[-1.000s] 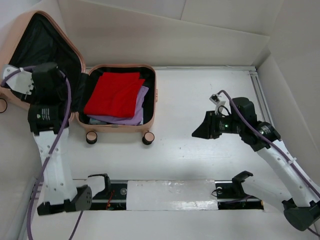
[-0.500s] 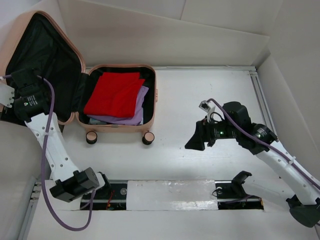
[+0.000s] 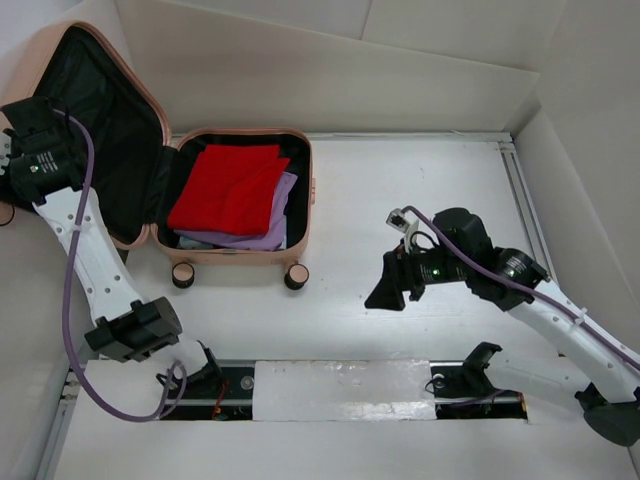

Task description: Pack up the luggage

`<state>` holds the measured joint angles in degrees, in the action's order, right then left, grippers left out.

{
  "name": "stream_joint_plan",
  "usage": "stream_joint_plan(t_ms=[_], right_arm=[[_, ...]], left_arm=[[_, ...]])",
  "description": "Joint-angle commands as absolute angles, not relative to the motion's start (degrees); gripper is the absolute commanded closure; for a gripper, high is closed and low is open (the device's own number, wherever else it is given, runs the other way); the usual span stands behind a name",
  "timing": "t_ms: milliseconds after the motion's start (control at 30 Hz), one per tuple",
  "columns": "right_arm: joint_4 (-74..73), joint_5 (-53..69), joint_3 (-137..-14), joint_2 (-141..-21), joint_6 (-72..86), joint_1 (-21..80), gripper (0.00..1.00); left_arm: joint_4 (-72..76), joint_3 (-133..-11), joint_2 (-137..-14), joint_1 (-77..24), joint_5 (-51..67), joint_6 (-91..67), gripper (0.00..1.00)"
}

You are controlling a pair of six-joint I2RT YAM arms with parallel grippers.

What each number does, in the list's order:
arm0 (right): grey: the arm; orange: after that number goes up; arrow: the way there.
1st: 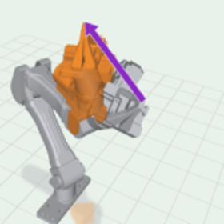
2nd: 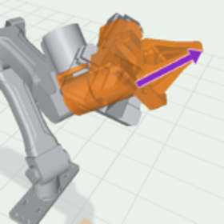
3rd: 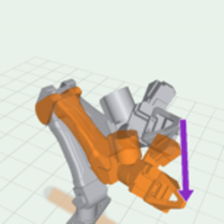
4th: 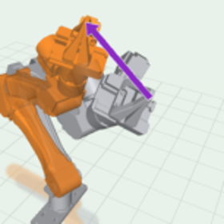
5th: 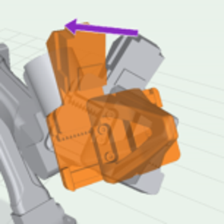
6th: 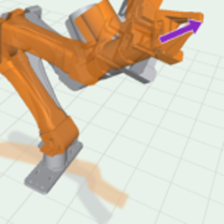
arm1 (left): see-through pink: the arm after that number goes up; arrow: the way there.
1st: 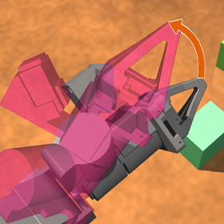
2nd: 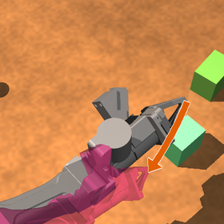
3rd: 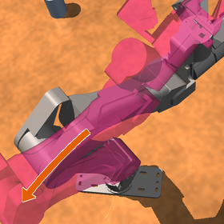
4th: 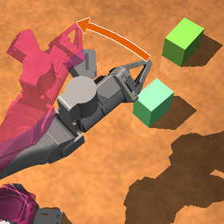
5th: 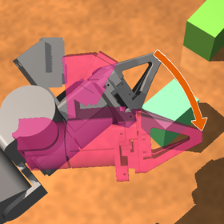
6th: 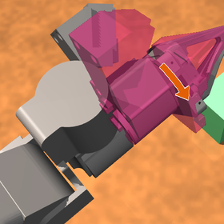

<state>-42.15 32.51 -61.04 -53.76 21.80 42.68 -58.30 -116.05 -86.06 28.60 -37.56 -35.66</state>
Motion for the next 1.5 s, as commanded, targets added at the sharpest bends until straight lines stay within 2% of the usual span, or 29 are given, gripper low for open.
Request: stream_joint_plan(t_ms=[0, 100, 133, 167, 267, 367, 433, 467, 500, 600, 667, 700, 733, 800, 833, 933, 967, 1067, 1167, 1267, 1333, 1367, 1400, 1433, 1467], right_arm=[[-42.8, 30.77, -63.28, -53.88, 20.74, 43.42, 0.25], [-43.42, 29.45, -63.81, -53.88, 20.74, 43.42, 0.25], [-43.42, 29.44, -63.81, -53.88, 20.74, 43.42, 0.25], [-43.42, 29.44, -63.81, -54.4, 20.74, 43.42, 0.25], [-42.81, 28.92, -64.34, -54.93, 20.74, 43.42, 0.25], [-42.19, 28.92, -64.34, -55.72, 20.74, 43.42, 0.25], [-40.88, 28.92, -64.86, -56.34, 21.27, 43.42, 0.25], [-40.26, 28.92, -64.86, -56.34, 22.05, 43.42, 0.25], [-38.86, 28.39, -64.86, -57.03, 23.28, 43.42, 0.25], [-36.92, 28.39, -64.34, -59.23, 25.65, 43.42, 0.25], [-34.99, 27.61, -64.86, -60.98, 27.85, 43.42, 0.25], [-34.98, 26.9, -64.86, -61.52, 27.86, 43.42, 0.25], [-33.76, 26.89, -64.86, -62.05, 29.34, 43.42, 0.25], [-32.61, 24.7, -66.44, -63.19, 30.58, 43.42, 0.25], [-32.61, 24.09, -67.14, -64.24, 31.11, 43.42, 0.25], [-31.99, 20.93, -70.57, -66.61, 31.82, 43.42, 0.22], [-32.51, 20.13, -71.53, -67.23, 31.82, 42.72, 0.2], [-33.05, 16.97, -75.05, -69.34, 31.82, 40.7, 0.14], [-33.05, 17.66, -77.69, -71.88, 31.82, 37.01, 0.13], [-31.82, 18.37, -79.01, -73.65, 31.82, 34.46, 0.11], [-29.72, 19.07, -79.89, -75.75, 32.43, 33.5, 0.11], [-28.75, 20.12, -80.41, -76.37, 32.95, 32.96, 0.17], [-27.96, 20.91, -80.42, -77.86, 32.96, 32.96, 0.38], [-26.47, 21.53, -80.42, -78.65, 33.48, 32.35, 0.56], [-25.59, 21.53, -80.42, -79.36, 33.49, 32.34, 0.78]], left_arm=[[-59.33, -121.81, -89.11, 28.65, -37.44, -34.72, 0.52], [-59.16, -119.72, -88.42, 28.65, -36.91, -35.41, 0.77], [-57.41, -116.49, -87.81, 28.65, -36.39, -35.42, 0.93], [-56.52, -114.72, -87.02, 28.65, -35.78, -35.42, 1.0], [-53.02, -107.27, -82.37, 28.65, -31.84, -37.61, 1.0], [-46.18, -96.47, -73.33, 23.57, -27.53, -39.54, 1.0], [-42.56, -89.16, -66.92, 21.19, -16.13, -41.91, 1.0], [-38.71, -81.03, -59.23, 20.57, -10.78, -43.14, 1.0], [-36.67, -76.77, -55.06, 20.04, -1.33, -46.2, 1.0], [-32.01, -66.13, -41.51, 20.04, 9.29, -48.78, 1.0], [-31.99, -65.82, -36.68, 20.04, 20.34, -48.34, 1.0], [-30.95, -65.83, -36.13, 20.04, 20.39, -46.77, 1.0], [-30.24, -65.83, -36.12, 20.04, 27.61, -45.97, 0.97], [-30.23, -68.02, -37.43, 20.04, 33.2, -43.52, 0.94], [-29.1, -68.55, -37.96, 20.04, 36.18, -43.51, 0.83], [-27.34, -70.92, -39.63, 20.04, 46.03, -40.71, 0.44], [-27.33, -72.41, -39.64, 20.04, 48.93, -40.69, 0.01], [-23.83, -76.09, -39.64, 20.04, 50.19, -40.95, 0.0], [-19.71, -78.31, -40.78, 20.04, 44.14, -43.84, 0.0], [-15.21, -75.95, -43.66, 20.04, 38.34, -50.09, 0.0], [-16.79, -73.49, -46.3, 20.04, 30.46, -50.1, 0.0], [-16.79, -72.69, -47.8, 20.04, 27.63, -49.4, 0.0], [-17.57, -72.16, -51.29, 20.04, 24.73, -48.87, 0.12], [-16.79, -72.16, -53.24, 20.04, 20.09, -48.87, 0.22], [-16.79, -72.16, -55.35, 20.04, 17.6, -48.0, 0.31]])
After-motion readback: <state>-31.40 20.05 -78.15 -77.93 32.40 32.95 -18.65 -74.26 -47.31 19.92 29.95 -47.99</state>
